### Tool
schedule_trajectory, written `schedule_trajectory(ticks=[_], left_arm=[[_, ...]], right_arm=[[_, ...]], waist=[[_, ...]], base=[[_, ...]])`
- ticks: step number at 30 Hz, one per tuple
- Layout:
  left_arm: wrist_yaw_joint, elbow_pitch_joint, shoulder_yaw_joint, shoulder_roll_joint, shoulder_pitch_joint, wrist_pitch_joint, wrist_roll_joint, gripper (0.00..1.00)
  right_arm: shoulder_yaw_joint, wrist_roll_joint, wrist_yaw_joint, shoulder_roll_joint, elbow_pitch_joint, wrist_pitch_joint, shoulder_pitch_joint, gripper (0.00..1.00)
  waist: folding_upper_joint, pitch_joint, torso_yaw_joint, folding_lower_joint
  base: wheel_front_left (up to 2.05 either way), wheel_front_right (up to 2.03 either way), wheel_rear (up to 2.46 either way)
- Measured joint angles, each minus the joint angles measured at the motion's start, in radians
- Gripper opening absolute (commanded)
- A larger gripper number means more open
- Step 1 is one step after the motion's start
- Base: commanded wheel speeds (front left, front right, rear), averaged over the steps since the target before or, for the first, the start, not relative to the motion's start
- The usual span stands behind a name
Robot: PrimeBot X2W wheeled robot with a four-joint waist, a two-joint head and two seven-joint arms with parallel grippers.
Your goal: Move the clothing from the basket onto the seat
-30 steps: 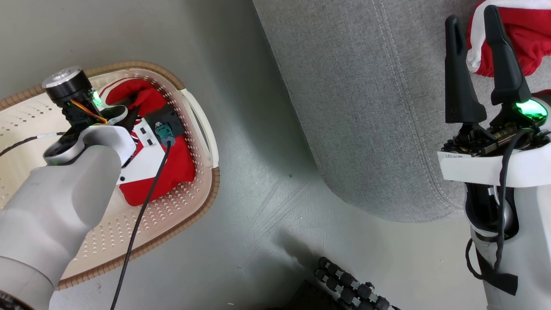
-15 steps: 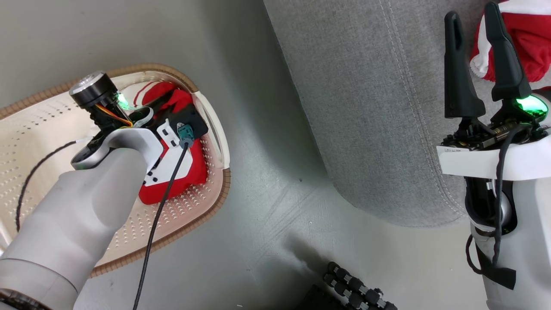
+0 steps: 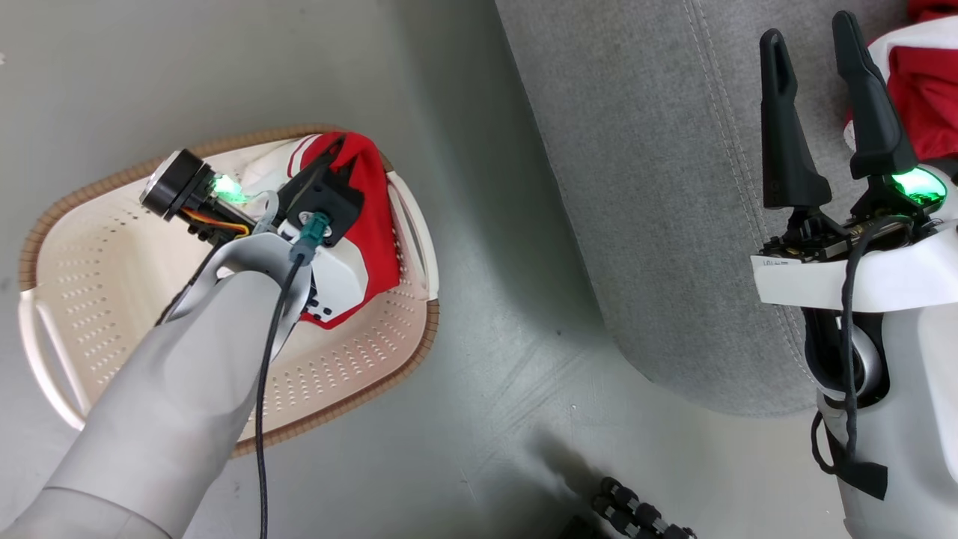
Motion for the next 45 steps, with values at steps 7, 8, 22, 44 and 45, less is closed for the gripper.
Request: schedule_trajectory(ticks=[7,8,22,44,45], left_arm=[[0.041,-0.100,0.088,0.002,0.057,-0.073,-0.090,0.00],[0.044,-0.116,0.102,0.001,0.066,-0.084,-0.105,0.00],[0.077,-0.323,0.244,0.033,0.201,-0.119,-0.235,0.00],[0.058,-0.555,0.349,0.129,0.416,-0.128,-0.356,0.00],[0.056,-0.562,0.350,0.137,0.421,-0.128,-0.356,0.00]], right_arm=[[-0.003,-0.055,0.000,0.000,0.030,0.000,-0.019,1.00],[-0.003,-0.065,0.000,-0.001,0.032,0.000,-0.018,1.00],[0.019,-0.180,0.000,-0.003,0.098,0.000,-0.016,1.00],[0.111,-0.201,0.000,-0.053,0.202,0.000,0.055,1.00],[0.112,-0.201,0.000,-0.057,0.205,0.000,0.060,1.00]], waist=[[0.0000,-0.047,0.047,0.0000],[0.0000,-0.054,0.053,0.0000],[0.0000,-0.168,0.134,0.0000],[0.0000,-0.402,0.243,0.0000],[0.0000,-0.413,0.247,0.0000]], base=[[0.00,0.00,0.00],[0.00,0.00,0.00],[0.00,0.00,0.00],[0.00,0.00,0.00],[0.00,0.00,0.00]])
